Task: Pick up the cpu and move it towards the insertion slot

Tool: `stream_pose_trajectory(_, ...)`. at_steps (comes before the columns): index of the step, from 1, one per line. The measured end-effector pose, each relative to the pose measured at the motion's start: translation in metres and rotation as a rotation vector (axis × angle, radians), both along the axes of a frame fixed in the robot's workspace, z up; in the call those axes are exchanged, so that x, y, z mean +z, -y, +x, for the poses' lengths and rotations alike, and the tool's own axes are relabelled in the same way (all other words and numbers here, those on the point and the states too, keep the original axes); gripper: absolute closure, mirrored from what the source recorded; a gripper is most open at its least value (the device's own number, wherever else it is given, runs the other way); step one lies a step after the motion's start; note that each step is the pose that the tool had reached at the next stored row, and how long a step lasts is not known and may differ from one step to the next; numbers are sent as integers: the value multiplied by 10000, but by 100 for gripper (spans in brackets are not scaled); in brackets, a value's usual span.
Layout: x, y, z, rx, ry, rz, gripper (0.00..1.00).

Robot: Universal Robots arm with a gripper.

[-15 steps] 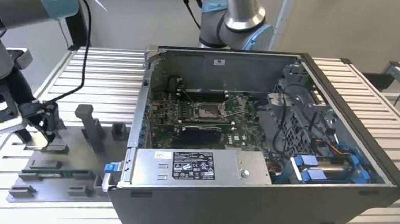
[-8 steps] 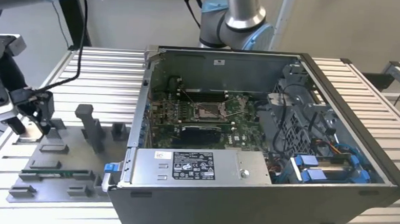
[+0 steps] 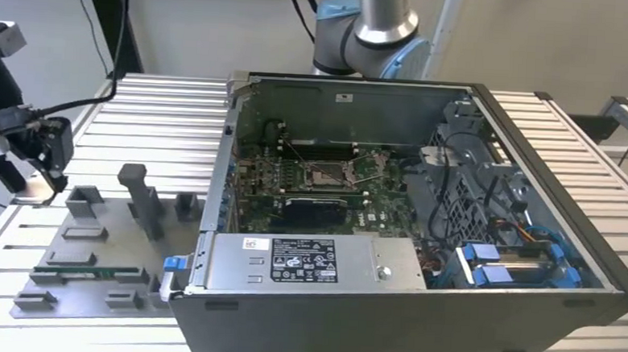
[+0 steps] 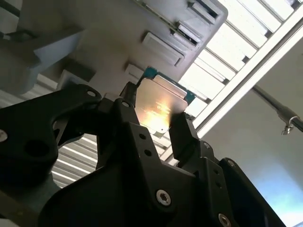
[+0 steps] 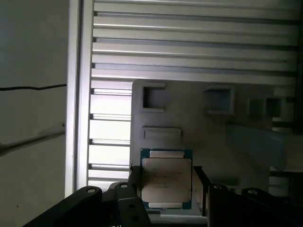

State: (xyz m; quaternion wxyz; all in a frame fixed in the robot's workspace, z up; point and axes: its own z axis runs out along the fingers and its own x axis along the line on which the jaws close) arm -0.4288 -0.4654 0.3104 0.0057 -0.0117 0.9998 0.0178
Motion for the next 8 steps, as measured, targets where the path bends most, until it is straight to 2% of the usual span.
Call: stream_pose_trajectory(8, 358, 0, 0, 0, -14, 0, 100)
